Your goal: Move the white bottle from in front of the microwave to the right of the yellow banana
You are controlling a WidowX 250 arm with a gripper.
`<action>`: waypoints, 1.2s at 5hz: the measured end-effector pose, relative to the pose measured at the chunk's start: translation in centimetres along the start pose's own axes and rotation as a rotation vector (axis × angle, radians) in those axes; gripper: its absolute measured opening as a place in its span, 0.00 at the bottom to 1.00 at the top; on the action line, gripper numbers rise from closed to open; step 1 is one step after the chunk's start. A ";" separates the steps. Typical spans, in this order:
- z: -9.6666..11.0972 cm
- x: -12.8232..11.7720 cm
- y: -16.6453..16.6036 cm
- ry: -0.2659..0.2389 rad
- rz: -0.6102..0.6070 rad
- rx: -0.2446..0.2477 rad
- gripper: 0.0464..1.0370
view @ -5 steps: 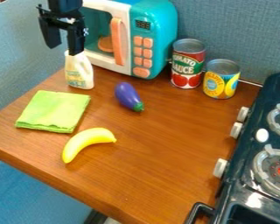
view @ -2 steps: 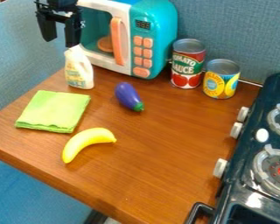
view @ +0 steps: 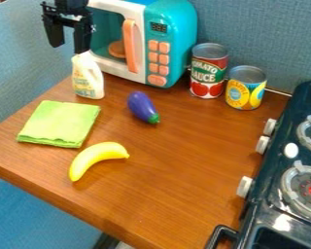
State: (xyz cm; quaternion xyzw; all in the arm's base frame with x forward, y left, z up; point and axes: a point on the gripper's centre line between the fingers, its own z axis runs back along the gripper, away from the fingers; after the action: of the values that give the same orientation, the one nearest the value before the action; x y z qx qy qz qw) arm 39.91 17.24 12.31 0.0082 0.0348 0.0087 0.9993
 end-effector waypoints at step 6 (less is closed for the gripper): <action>-2.1 1.8 0.7 0.075 0.026 -0.023 0.42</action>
State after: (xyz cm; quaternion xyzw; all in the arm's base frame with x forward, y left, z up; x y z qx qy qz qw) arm 41.59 18.02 10.14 -0.0033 0.0720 0.0222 0.9972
